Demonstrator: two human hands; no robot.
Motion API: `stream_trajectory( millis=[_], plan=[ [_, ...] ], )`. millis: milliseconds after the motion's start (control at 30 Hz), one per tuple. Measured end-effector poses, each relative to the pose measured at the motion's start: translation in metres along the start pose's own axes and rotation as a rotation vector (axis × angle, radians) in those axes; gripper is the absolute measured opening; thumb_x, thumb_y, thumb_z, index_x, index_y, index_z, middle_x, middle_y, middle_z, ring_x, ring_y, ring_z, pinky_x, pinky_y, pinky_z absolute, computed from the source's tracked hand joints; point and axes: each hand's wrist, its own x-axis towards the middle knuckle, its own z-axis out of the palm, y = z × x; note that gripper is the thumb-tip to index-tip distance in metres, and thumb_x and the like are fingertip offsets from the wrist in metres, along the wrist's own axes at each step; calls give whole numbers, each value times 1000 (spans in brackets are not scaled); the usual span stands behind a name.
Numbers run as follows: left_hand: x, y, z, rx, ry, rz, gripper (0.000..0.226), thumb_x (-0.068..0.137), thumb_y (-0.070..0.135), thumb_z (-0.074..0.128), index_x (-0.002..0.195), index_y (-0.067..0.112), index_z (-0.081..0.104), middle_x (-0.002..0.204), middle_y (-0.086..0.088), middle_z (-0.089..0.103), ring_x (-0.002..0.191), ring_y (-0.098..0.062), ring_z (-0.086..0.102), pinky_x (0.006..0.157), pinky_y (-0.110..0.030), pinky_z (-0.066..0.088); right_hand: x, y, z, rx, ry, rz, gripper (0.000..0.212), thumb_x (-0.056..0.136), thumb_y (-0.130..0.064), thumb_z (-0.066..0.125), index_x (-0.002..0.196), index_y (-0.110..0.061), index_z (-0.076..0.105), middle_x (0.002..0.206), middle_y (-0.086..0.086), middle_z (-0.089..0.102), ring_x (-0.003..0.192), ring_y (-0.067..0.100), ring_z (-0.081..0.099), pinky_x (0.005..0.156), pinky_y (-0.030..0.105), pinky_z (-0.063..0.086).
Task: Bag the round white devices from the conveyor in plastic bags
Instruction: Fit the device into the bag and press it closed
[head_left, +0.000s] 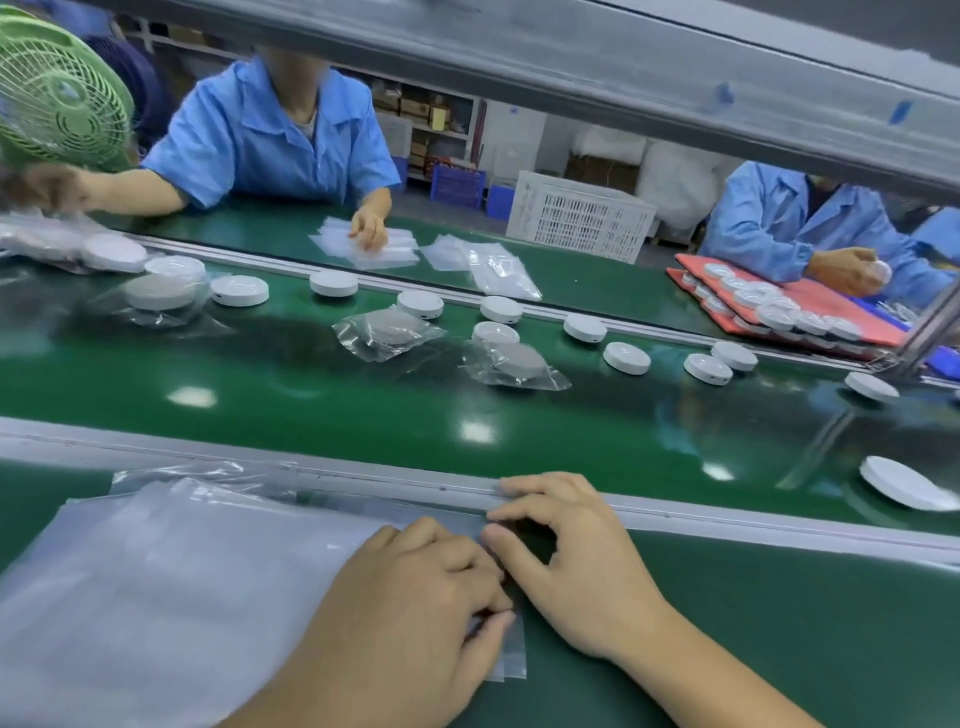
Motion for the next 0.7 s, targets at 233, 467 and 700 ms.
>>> stream_trajectory(
  millis=[233, 467, 700],
  plan=[
    [-1, 1, -3, -6, 12, -25, 21, 81, 55, 54, 74, 44, 70, 88, 32, 64, 81, -1, 57, 65, -26, 53, 1, 4, 1, 17, 30, 36, 29, 84, -64, 58, 94, -42, 76, 110, -33, 64, 121, -5, 48, 100, 12, 36],
    [-1, 2, -4, -7, 16, -46, 25, 82, 55, 51, 73, 43, 72, 88, 33, 65, 83, 0, 58, 68, -26, 54, 1, 4, -2, 148, 75, 87, 7, 85, -45, 73, 87, -39, 77, 104, -31, 68, 119, -3, 53, 92, 10, 45],
    [1, 1, -2, -24, 21, -34, 23, 79, 54, 54, 74, 42, 72, 85, 30, 64, 80, -2, 60, 65, -25, 54, 2, 4, -2, 53, 25, 115, 29, 73, -68, 61, 88, -46, 72, 124, -33, 52, 130, -12, 35, 99, 4, 34]
  ],
)
